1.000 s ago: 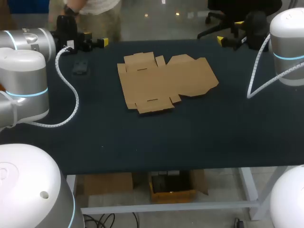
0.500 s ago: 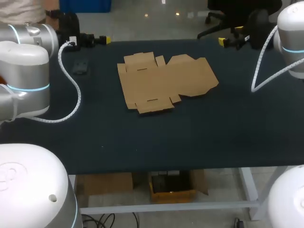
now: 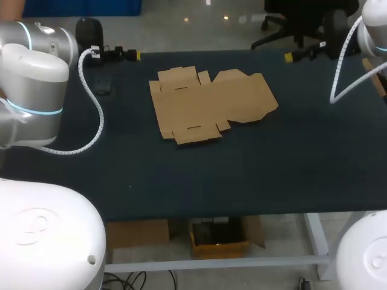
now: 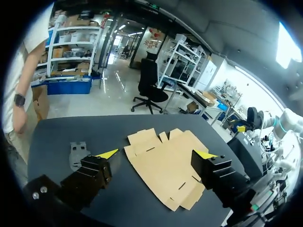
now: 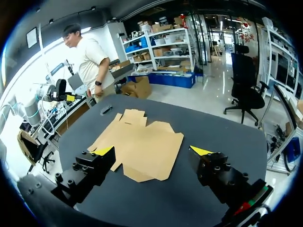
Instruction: Assemble the packaging by folding the flat box into shape, placing the metal phone stand inside, and closing the box properly
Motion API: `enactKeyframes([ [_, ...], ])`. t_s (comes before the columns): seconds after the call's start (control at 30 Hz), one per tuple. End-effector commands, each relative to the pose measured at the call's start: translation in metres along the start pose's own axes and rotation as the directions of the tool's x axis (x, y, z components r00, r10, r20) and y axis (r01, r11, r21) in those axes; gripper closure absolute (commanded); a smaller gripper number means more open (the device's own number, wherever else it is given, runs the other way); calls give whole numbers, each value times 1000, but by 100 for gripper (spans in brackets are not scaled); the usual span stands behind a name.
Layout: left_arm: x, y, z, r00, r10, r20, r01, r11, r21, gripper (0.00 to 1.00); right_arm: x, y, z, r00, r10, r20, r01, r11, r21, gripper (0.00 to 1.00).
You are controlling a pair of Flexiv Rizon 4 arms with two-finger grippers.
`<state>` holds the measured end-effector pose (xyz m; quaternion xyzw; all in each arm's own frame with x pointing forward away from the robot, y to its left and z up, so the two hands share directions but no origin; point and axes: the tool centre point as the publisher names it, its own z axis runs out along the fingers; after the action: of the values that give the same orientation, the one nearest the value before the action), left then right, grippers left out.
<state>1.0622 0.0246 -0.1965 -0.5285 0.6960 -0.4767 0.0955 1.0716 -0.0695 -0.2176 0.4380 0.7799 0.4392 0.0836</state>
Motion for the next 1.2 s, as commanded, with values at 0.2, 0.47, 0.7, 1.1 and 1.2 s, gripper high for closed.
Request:
enactKeyframes([
  [0.2, 8, 15, -7, 998, -54, 39, 59, 986, -157, 0, 0, -21, -2, 992, 121, -33, -114, 980, 164, 0],
  [0.47, 3, 36, -14, 986, -142, 92, 155, 977, -149, 0, 4, -40, 2, 980, 199, 1, -194, 956, 221, 0],
  [0.7, 1, 39, -14, 984, -156, 91, 170, 972, -162, 0, 4, -40, 2, 980, 199, 1, -194, 956, 221, 0],
  [1.1, 9, 37, -11, 989, -140, 53, 147, 974, -172, 0, 2, -40, 4, 979, 204, 7, -200, 954, 222, 0],
  [1.2, 14, 39, -8, 989, -141, 45, 147, 971, -190, 0, -3, -43, 9, 967, 256, -15, -243, 934, 261, 0],
])
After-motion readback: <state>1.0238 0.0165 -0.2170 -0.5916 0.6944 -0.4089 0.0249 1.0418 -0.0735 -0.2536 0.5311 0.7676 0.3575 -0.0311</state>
